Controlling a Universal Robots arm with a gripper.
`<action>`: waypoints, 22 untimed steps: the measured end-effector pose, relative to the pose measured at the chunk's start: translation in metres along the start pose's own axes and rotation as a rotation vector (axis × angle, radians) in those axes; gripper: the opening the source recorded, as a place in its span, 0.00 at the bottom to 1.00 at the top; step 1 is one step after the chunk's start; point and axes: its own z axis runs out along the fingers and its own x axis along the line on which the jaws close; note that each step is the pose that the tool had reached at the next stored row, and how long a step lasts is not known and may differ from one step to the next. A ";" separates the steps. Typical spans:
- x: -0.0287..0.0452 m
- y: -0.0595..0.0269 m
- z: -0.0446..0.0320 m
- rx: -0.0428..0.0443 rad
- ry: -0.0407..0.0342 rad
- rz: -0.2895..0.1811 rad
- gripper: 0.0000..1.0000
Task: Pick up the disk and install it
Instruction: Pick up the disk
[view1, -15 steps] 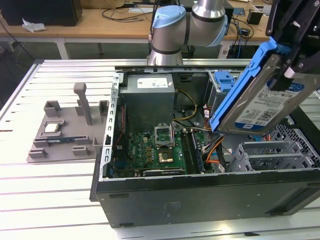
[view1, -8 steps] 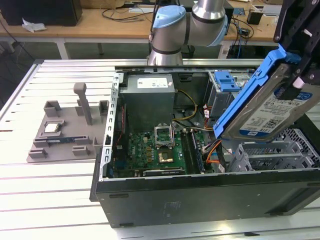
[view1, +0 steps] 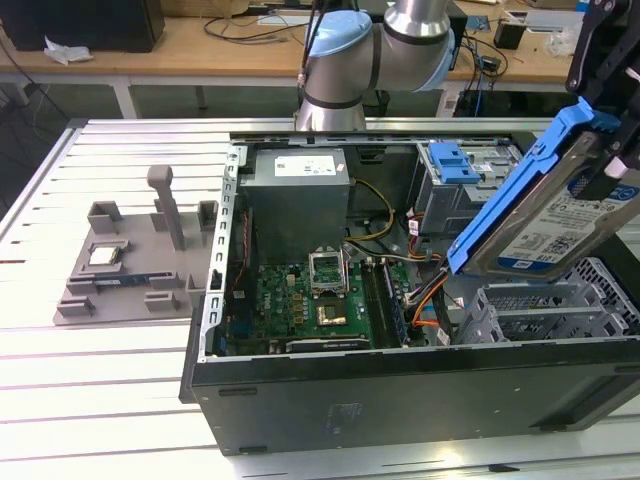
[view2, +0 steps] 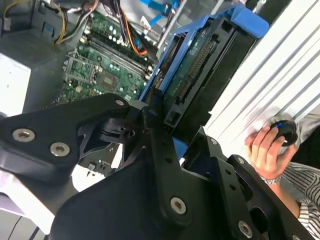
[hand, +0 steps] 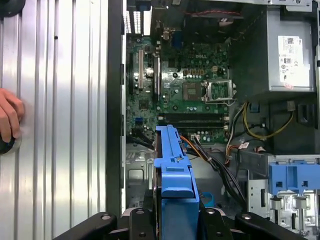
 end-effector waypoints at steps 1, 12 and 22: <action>-0.0029 -0.0026 0.0014 0.0000 0.0009 0.000 0.37; -0.0099 -0.0382 0.0139 -0.0011 0.0077 0.001 0.37; 0.0022 -0.0523 0.0140 -0.0023 0.0074 0.003 0.37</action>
